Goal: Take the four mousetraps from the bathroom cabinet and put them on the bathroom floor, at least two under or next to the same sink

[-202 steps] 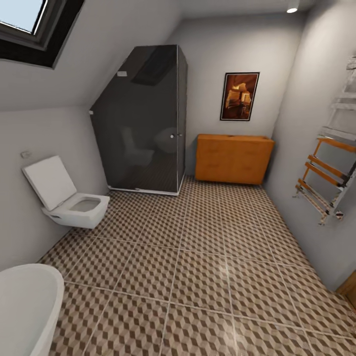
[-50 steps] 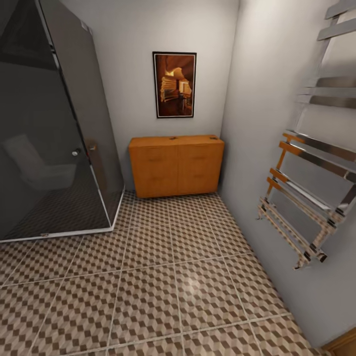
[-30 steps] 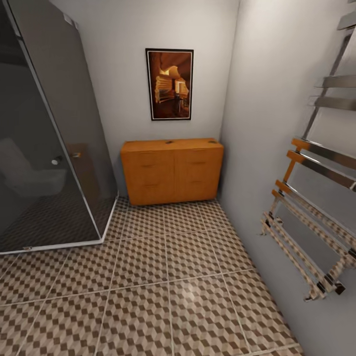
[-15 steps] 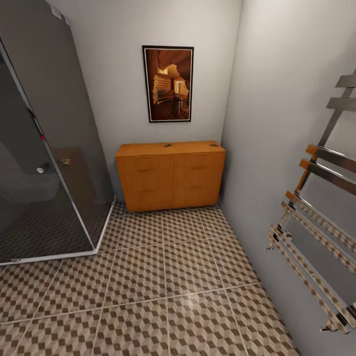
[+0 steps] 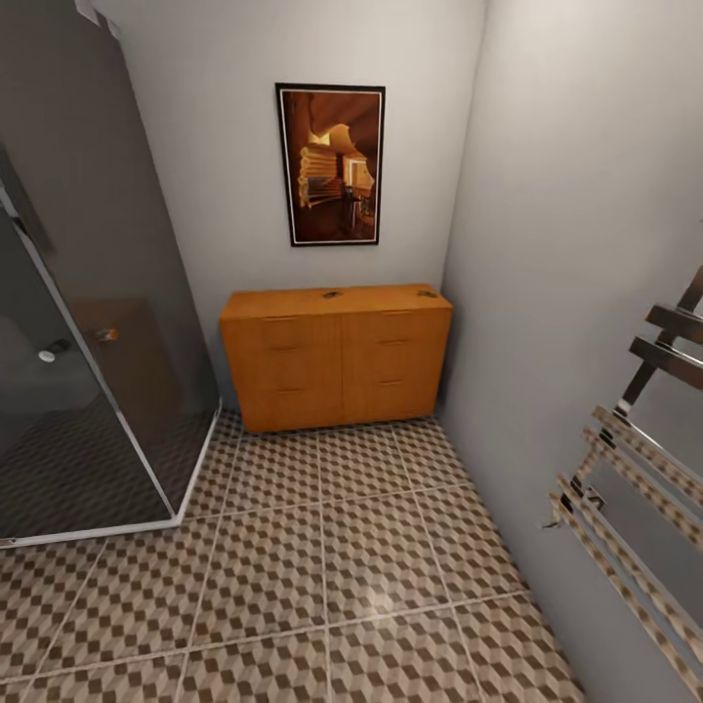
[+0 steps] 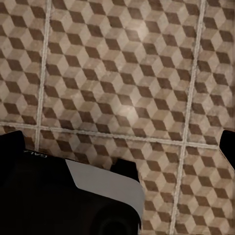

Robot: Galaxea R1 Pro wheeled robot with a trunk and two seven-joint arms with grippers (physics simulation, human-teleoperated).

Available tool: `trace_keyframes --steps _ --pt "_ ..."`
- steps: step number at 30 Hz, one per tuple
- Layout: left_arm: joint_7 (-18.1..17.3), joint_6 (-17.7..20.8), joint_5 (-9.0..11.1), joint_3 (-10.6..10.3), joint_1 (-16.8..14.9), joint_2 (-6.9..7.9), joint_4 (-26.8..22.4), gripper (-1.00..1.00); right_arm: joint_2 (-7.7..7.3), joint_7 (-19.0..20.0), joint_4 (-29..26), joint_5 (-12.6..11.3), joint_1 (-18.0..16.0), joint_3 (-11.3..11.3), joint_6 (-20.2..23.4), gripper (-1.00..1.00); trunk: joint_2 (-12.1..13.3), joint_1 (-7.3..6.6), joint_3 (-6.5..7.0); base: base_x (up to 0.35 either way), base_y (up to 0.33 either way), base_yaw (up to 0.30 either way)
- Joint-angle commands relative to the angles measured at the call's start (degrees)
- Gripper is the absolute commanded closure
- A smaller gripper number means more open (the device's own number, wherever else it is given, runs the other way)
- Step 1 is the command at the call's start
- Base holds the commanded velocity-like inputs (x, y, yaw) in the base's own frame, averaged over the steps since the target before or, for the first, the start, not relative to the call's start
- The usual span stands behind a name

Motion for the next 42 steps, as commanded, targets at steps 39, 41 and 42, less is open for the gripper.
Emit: trace_keyframes --steps 39,41,42 --pt "0.31 -0.04 0.38 -0.49 -0.02 -0.01 -0.07 -1.0 -0.15 -0.1 0.08 -0.58 -0.07 0.37 -0.36 -1.0 -0.04 0.04 -0.06 0.334 0.0 0.0" --pt "0.31 -0.04 0.37 -0.49 -0.02 -0.01 -0.07 -1.0 -0.16 -0.1 0.08 -0.58 -0.07 0.38 -0.36 -1.0 -0.04 0.04 -0.06 0.334 0.0 0.0" --pt "0.31 -0.04 0.38 -0.49 -0.02 -0.01 -0.07 -1.0 -0.16 -0.1 0.08 -0.58 -0.07 0.38 -0.36 -1.0 -0.04 0.04 -0.06 0.334 0.0 0.0"
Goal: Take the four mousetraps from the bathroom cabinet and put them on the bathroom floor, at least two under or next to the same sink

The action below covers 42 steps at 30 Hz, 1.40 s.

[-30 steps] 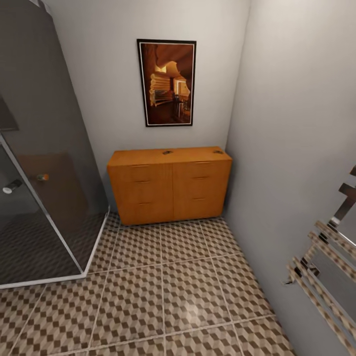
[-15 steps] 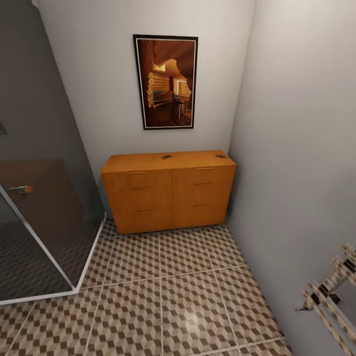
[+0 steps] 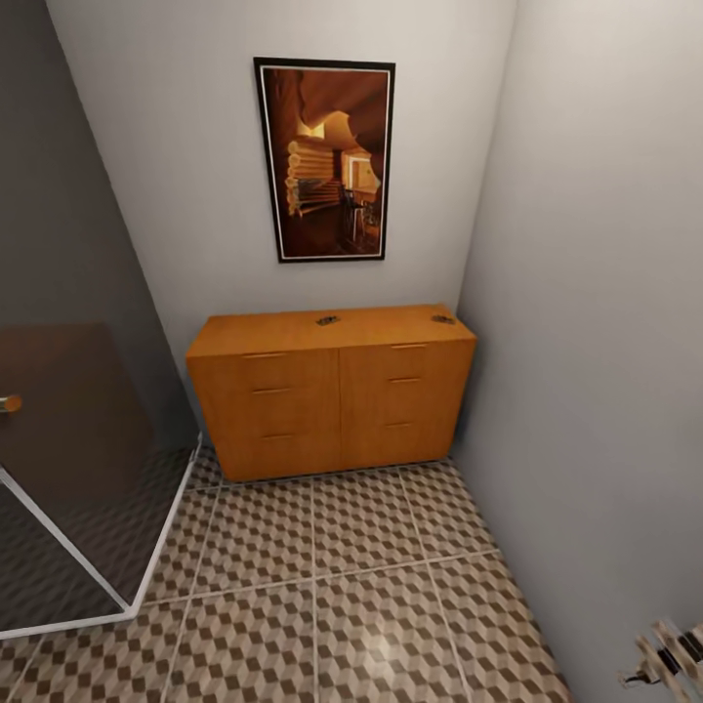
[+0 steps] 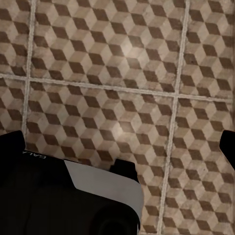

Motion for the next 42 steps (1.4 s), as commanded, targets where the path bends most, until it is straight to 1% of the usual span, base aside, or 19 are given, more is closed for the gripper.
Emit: trace_keyframes --steps 1,17,25,31,36,39,40,41,42 --pt "0.31 -0.13 0.39 -0.49 -0.02 0.01 -0.07 -1.0 0.05 -0.1 0.2 -0.38 -0.07 0.48 -0.32 -1.0 -0.04 0.04 -0.06 0.334 0.0 0.0" --pt "0.31 -0.18 0.4 -0.49 -0.02 0.01 -0.07 -1.0 0.22 -0.1 0.2 -0.22 -0.07 0.52 -0.32 -1.0 -0.04 0.04 -0.06 0.333 0.0 0.0" --pt "0.39 -0.45 0.44 -0.48 -0.02 0.12 -0.01 -1.0 0.87 -0.16 0.14 0.05 -0.07 0.76 -0.31 -1.0 -0.04 0.04 -0.06 0.009 0.0 0.0" --pt "0.39 -0.7 0.63 -0.44 -0.02 0.17 0.06 -1.0 0.81 -0.35 -0.27 0.01 -0.54 0.61 -0.22 -1.0 -0.04 0.04 -0.06 0.0 0.0 0.0" --pt "0.46 -0.74 0.61 -0.28 -0.02 0.25 0.03 -1.0 0.77 -1.27 -3.47 -0.34 -2.0 0.4 0.91 -1.0 -0.04 0.04 -0.06 0.0 0.0 0.0" --pt "0.61 -0.45 0.6 -0.18 -0.02 0.77 -0.06 -1.0 0.86 -2.58 -5.42 -0.25 -2.56 0.35 2.99 -1.0 -0.04 0.04 -0.06 0.0 0.0 0.0" --pt "0.62 -0.39 0.62 -0.15 -0.13 1.04 -0.15 -1.0 0.87 -3.05 -5.9 -0.22 -2.68 0.34 3.77 -1.0 -0.04 0.04 -0.06 0.0 0.0 0.0" --pt "0.64 -0.22 0.73 -0.05 -0.54 1.75 -0.42 -1.0 0.85 -4.65 -7.83 -0.22 -3.19 0.33 6.62 -1.0 -0.04 0.04 -0.06 0.0 0.0 0.0" --pt "0.64 -0.18 0.79 0.0 -0.71 1.88 -0.49 -1.0 0.81 -5.18 -8.72 -0.22 -3.44 0.33 7.72 -1.0 -0.04 0.04 -0.06 0.0 0.0 0.0"
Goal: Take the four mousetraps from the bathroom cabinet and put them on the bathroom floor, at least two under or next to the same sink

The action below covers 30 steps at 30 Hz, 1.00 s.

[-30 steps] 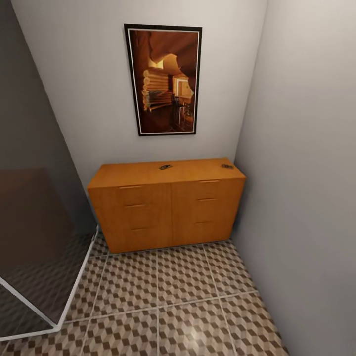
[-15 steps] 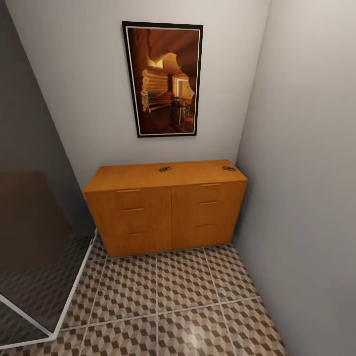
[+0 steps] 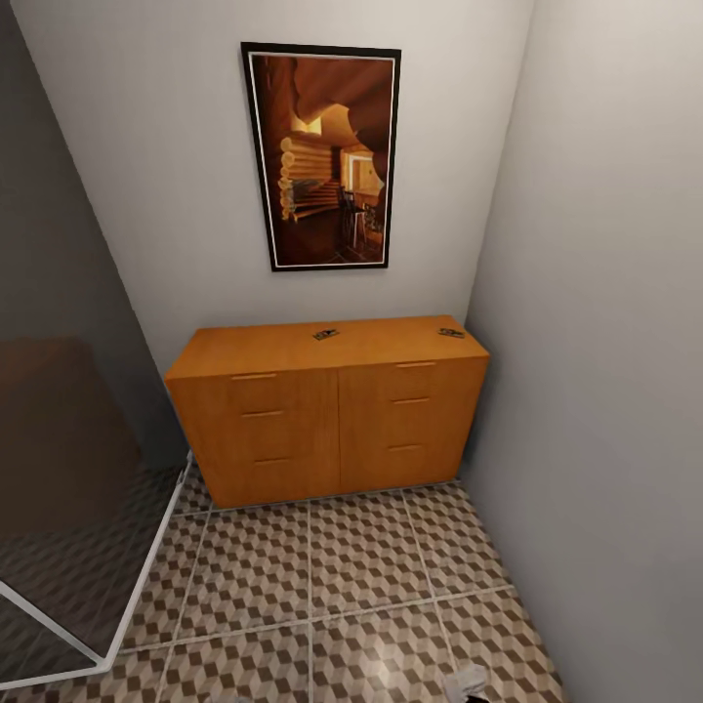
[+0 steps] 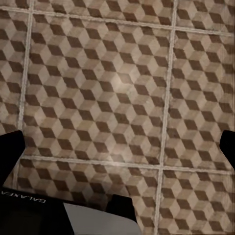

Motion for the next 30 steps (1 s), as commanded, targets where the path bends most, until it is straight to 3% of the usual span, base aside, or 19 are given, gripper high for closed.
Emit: trace_keyframes --steps 1,4,6,9,12,15,16,21,23,25,26,30 --pt "0.41 -0.03 0.44 -0.41 -0.23 0.17 -0.26 -1.0 -0.04 -0.75 -0.98 -0.55 -0.29 0.48 0.97 -1.0 -0.04 0.0 -0.06 0.0 0.0 0.0" --pt "0.42 0.06 0.53 -0.26 -1.0 0.27 -0.37 -1.0 -0.23 -2.13 -4.49 -0.51 -0.8 0.48 4.39 -1.0 -0.04 0.0 -0.06 0.0 0.0 0.0" --pt "0.42 0.36 0.58 -0.14 -2.18 0.34 -0.79 -1.0 -0.48 -3.88 -13.2 -0.41 -1.26 0.45 10.56 -1.0 -0.04 0.0 -0.06 0.0 0.0 0.0" --pt "0.42 1.32 0.57 -0.12 -3.32 0.4 -1.47 -1.0 -0.87 -4.32 -19.08 -0.43 -1.35 0.43 14.76 -1.0 -0.04 0.0 -0.06 0.0 0.0 0.0" --pt "0.42 6.7 0.49 -0.1 -5.91 0.5 -4.72 -1.0 -3.39 -4.53 -27.56 -0.4 -1.4 0.4 23.85 -1.0 -0.04 0.0 -0.06 0.0 0.0 0.0" --pt "0.42 10.58 0.47 -0.1 -7.61 0.77 -7.87 -1.0 -5.33 -4.51 -32.52 -0.47 -1.41 0.31 28.28 -1.0 -0.04 0.0 -0.06 0.0 0.0 0.0" --pt "0.47 13.21 0.43 -0.08 -8.77 1.02 -10.59 -1.0 -6.8 -4.5 -36.51 -0.53 -1.41 0.27 30.9 -1.0 -0.04 0.0 -0.06 0.0 0.0 0.0" --pt "0.94 19.13 0.29 0.1 -12.29 2.08 -18.35 -1.0 -10.09 -4.68 -47.84 -0.69 -1.42 0.01 36.55 -1.0 -0.04 0.0 -0.06 0.0 0.0 0.0" --pt "2.54 23.47 0.25 0.75 -16.28 3.7 -25.32 -1.0 -11.48 -5.82 -54.66 -0.61 -1.42 -1.61 39.28 -1.0 -0.04 0.0 -0.06 0.0 0.0 0.0" --pt "4.1 25.89 0.24 1.57 -18.53 4.75 -29.33 -1.0 -11.83 -6.84 -56.84 -0.5 -1.44 -3.35 40.11 -1.0 -0.04 0.0 -0.06 0.0 0.0 0.0" --pt "6.2 28.7 0.22 2.77 -20.68 5.82 -33.75 -1.0 -12.05 -7.97 -58.86 -0.41 -1.53 -5.46 40.78 -1.0 -0.04 0.0 -0.06 0.0 0.0 0.0" --pt "12.55 35.51 0.18 6.78 -23.84 7.27 -43.91 -1.0 -12.26 -10.38 -64.13 0.25 -2.31 -8.33 43.02 -1.0 -0.04 0.0 -0.06 0.0 0.0 0.0"
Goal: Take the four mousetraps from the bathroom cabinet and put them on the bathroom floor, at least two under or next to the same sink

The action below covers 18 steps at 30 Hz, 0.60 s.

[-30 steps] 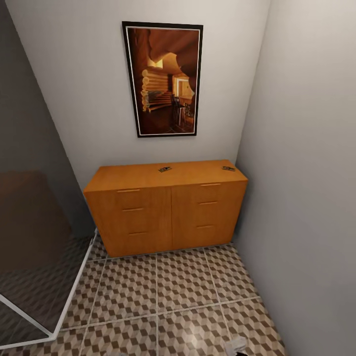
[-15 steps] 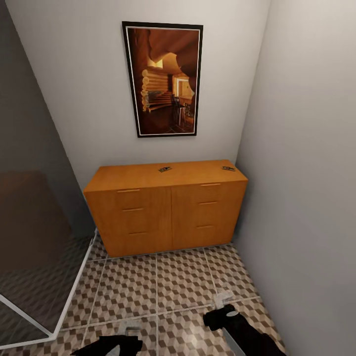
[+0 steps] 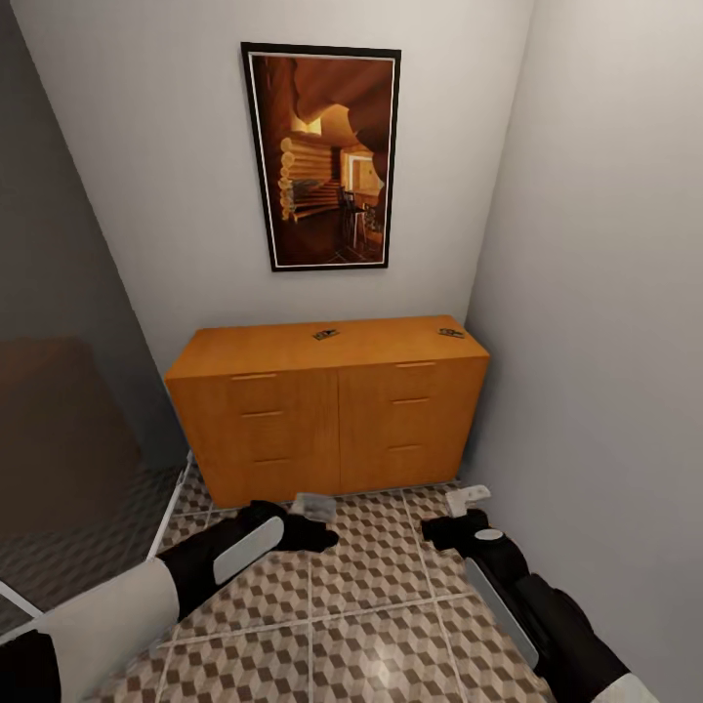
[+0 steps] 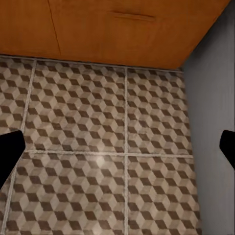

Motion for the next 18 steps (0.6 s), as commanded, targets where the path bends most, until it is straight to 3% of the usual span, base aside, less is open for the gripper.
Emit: trace_keyframes --steps 1,3,4,7,8,11,14,18 --pt "5.06 4.01 0.58 3.0 -1.13 0.41 -6.02 -1.0 -0.12 -1.92 -2.98 0.16 -0.85 -0.62 2.52 -1.0 -0.05 0.01 -0.09 0.0 0.0 0.0" --pt "10.22 8.32 0.57 7.15 -1.78 0.62 -12.02 -1.0 -0.14 -3.05 -5.6 1.01 -1.91 -1.22 5.77 -1.0 -0.05 0.01 -0.09 0.0 0.0 0.0" --pt "15.86 12.87 0.65 12.08 -2.17 0.68 -17.82 -1.0 -0.15 -3.79 -7.59 1.56 -3.3 -1.83 9.48 -1.0 -0.05 0.01 -0.09 0.0 0.0 0.0" --pt "24.16 18.93 0.84 20.16 -2.48 0.42 -25.09 -1.0 -0.13 -4.41 -9.27 1.98 -5.92 -3.57 14.39 -1.0 -0.05 0.01 -0.09 0.0 0.0 0.0" --pt "28.64 21.34 0.93 25.06 -2.71 -0.24 -28.26 -1.0 -0.11 -4.64 -9.89 2.12 -7.65 -5.47 16.47 -1.0 -0.05 0.01 -0.09 0.0 0.0 0.0" --pt "33.8 23.82 1.0 31.55 -3.73 -1.95 -31.49 -1.0 -0.05 -4.89 -10.57 2.26 -10.91 -9.24 18.82 -1.0 -0.05 0.01 -0.09 0.0 0.0 0.0" --pt "35.57 24.58 0.97 33.78 -4.95 -2.68 -32.18 -1.0 -0.06 -4.96 -10.78 2.23 -13.66 -10.79 19.72 -1.0 -0.05 0.01 -0.09 0.0 0.0 0.0" --pt "36.7 24.82 0.77 35.04 -5.99 -3.74 -30.07 -1.0 -0.03 -4.97 -10.56 1.87 -16.84 -11.78 20.27 -1.0 -0.05 0.01 -0.09 0.0 0.0 0.0"
